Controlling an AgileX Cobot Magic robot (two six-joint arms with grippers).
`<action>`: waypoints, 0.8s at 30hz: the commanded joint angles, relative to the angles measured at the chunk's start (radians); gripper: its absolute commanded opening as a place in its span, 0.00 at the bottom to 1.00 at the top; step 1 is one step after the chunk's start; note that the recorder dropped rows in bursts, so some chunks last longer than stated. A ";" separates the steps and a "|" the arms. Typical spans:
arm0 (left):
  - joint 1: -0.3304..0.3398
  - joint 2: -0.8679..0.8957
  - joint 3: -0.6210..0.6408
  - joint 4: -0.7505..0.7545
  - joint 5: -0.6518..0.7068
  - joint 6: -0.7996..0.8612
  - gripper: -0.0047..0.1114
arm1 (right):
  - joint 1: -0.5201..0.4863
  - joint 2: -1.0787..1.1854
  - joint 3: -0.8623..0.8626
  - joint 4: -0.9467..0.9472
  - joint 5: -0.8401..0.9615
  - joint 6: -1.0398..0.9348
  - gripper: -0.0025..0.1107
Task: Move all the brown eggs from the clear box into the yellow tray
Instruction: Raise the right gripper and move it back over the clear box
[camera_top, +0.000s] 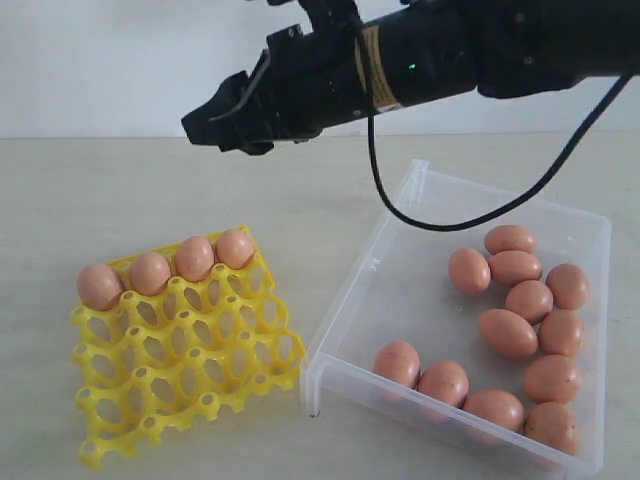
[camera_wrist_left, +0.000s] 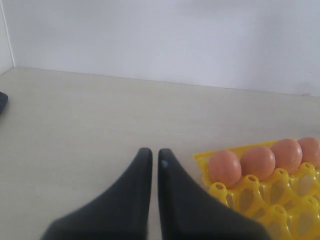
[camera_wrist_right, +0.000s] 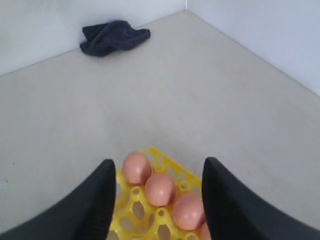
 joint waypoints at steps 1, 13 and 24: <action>0.003 -0.003 0.003 0.002 -0.007 0.000 0.08 | -0.034 -0.059 0.007 -0.009 0.002 0.012 0.36; 0.003 -0.003 0.003 0.002 -0.007 0.000 0.08 | -0.119 -0.138 0.007 -0.009 0.478 -0.414 0.02; 0.003 -0.003 0.003 0.002 -0.007 0.000 0.08 | -0.156 -0.117 0.023 0.438 1.484 -1.186 0.02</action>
